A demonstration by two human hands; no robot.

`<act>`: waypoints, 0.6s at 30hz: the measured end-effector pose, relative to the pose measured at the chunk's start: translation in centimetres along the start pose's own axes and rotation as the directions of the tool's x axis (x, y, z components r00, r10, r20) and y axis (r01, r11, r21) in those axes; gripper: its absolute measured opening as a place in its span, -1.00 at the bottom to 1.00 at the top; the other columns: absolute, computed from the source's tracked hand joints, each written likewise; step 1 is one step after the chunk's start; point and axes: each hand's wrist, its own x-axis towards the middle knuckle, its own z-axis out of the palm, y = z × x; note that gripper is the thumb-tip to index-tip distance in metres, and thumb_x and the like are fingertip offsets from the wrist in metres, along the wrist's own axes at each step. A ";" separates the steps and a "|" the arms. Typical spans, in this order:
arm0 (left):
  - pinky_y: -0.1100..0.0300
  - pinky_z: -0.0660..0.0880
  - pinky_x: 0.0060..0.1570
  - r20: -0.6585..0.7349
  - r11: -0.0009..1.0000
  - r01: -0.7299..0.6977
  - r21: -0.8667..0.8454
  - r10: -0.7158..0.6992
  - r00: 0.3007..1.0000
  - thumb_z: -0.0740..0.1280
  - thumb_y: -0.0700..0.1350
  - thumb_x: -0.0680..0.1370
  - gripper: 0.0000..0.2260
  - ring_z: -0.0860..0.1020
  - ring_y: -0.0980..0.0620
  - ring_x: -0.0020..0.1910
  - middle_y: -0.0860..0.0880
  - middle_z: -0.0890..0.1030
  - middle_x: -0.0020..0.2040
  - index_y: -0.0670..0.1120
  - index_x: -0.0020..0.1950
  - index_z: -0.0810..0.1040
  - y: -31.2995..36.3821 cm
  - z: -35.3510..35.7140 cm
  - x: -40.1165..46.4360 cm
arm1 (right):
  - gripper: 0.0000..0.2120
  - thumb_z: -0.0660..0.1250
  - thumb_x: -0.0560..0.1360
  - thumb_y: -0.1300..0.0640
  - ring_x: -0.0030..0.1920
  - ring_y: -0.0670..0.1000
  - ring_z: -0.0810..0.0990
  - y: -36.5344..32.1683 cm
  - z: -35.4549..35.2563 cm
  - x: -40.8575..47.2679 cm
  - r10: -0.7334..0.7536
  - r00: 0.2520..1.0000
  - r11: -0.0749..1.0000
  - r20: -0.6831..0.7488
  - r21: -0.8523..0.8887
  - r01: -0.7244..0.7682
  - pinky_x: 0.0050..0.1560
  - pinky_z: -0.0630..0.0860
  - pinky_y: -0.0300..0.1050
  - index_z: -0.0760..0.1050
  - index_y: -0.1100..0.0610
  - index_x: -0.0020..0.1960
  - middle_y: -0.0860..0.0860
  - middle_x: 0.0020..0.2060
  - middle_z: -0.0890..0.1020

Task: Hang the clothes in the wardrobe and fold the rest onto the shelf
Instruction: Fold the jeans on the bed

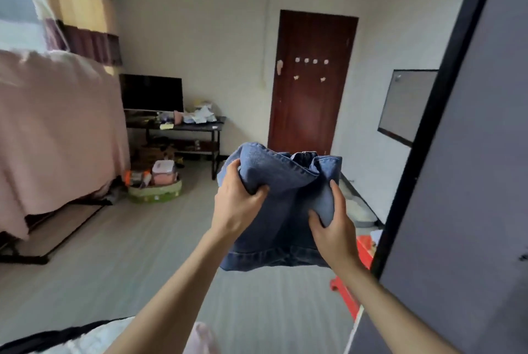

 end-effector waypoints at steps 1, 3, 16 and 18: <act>0.21 0.34 -0.08 0.024 0.999 -0.036 -0.007 0.036 0.999 0.43 -0.05 0.41 -0.48 0.53 -0.02 0.03 0.13 0.49 -0.04 -0.01 0.31 0.32 1.6 1.8 0.0 | -0.33 0.35 0.48 0.18 0.04 -0.16 0.51 0.7 -2.3 0.4 0.022 0.999 1.000 -0.033 -0.006 -0.022 0.03 0.45 -0.24 0.13 -0.11 0.47 -0.28 0.07 0.51; 0.21 0.32 -0.08 0.087 0.996 -0.087 -0.006 0.087 0.992 0.43 -0.05 0.42 -0.47 0.53 -0.06 0.06 0.04 0.54 -0.01 -0.06 0.33 0.32 4.8 5.3 -0.1 | -0.36 0.36 0.47 0.17 -0.02 -0.21 0.49 2.1 -7.2 1.0 0.065 0.996 0.998 -0.067 -0.017 -0.066 -0.04 0.42 -0.35 0.16 -0.12 0.45 -0.33 -0.03 0.49; 0.05 0.48 -0.07 0.603 0.740 -0.661 -0.125 0.586 0.541 0.39 -0.07 0.41 -0.49 0.56 -0.17 0.06 -0.02 0.63 0.06 0.07 0.34 0.37 19.1 16.6 -7.2 | 0.08 0.45 0.19 -0.30 0.45 -0.28 -0.04 1.2 -30.7 -5.1 0.182 0.983 0.867 -0.005 -0.470 -0.163 0.40 0.01 -0.27 -0.31 -0.41 0.36 -0.38 0.40 -0.07; 0.07 0.46 -0.05 0.668 0.655 -0.738 -0.164 0.624 0.406 0.38 -0.06 0.42 -0.47 0.55 -0.15 0.08 0.01 0.63 0.08 0.12 0.37 0.35 20.7 17.6 -8.5 | 0.17 0.52 0.17 -0.22 0.48 -0.24 -0.05 -0.7 -31.8 -5.5 0.164 0.983 0.858 0.081 -0.504 -0.101 0.45 0.01 -0.24 -0.38 -0.39 0.33 -0.35 0.44 -0.10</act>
